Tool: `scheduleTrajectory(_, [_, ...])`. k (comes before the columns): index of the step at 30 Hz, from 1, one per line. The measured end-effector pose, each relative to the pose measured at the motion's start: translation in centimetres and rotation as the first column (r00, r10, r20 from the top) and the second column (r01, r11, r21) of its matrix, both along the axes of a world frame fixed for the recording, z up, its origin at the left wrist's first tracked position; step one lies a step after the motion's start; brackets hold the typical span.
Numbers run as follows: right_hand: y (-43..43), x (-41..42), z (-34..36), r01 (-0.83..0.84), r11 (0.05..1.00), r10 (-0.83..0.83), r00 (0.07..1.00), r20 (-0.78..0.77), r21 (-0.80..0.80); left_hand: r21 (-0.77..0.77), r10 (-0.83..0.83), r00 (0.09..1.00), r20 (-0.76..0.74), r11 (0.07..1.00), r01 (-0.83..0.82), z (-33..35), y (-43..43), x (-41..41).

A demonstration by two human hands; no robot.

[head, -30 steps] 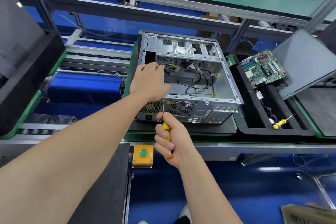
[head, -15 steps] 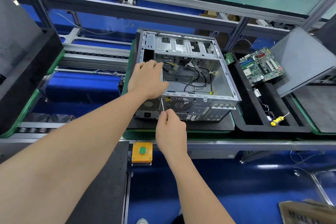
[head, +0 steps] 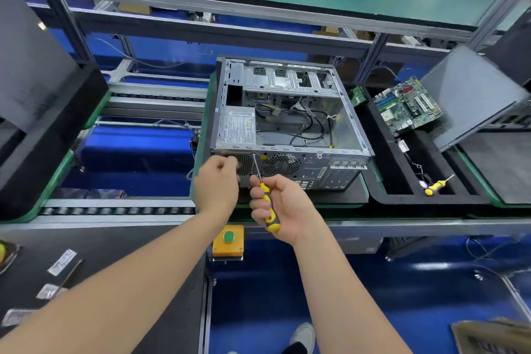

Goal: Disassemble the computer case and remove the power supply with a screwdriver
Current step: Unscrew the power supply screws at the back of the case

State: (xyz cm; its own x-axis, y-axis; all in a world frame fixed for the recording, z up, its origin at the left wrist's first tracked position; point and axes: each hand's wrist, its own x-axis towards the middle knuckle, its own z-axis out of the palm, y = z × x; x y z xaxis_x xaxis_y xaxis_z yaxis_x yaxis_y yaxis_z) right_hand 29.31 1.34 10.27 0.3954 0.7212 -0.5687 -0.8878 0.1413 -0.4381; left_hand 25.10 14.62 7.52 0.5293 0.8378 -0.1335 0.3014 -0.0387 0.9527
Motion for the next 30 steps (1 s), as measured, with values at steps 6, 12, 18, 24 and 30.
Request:
scheduleTrajectory(6, [0.5,-0.6,0.1,0.065,0.995,-0.051,0.984,0.171,-0.081,-0.636,-0.260,0.944,0.202,0.698,0.328,1.6,0.2,1.3])
scheduleTrajectory(12, [0.9,-1.1,0.6,0.223,0.805,0.291,0.658,0.695,-0.549,-0.691,-0.216,0.935,0.281,0.631,0.353,1.4,0.1,1.8])
scheduleTrajectory(18, [2.6,-2.3,1.3,0.620,0.417,0.776,0.138,0.615,-0.665,-0.690,-0.236,0.923,0.303,0.615,0.383,1.4,0.2,1.8])
scheduleTrajectory(24, [2.0,-1.6,0.7,0.523,0.576,0.602,0.249,0.759,-0.628,-0.709,-0.174,0.937,0.304,0.615,0.345,1.5,-0.3,2.1])
scheduleTrajectory(30, [-0.2,-0.7,-0.1,0.072,0.987,-0.026,0.954,0.298,-0.147,-0.761,-0.144,0.945,0.292,0.564,0.321,1.8,-0.4,2.7])
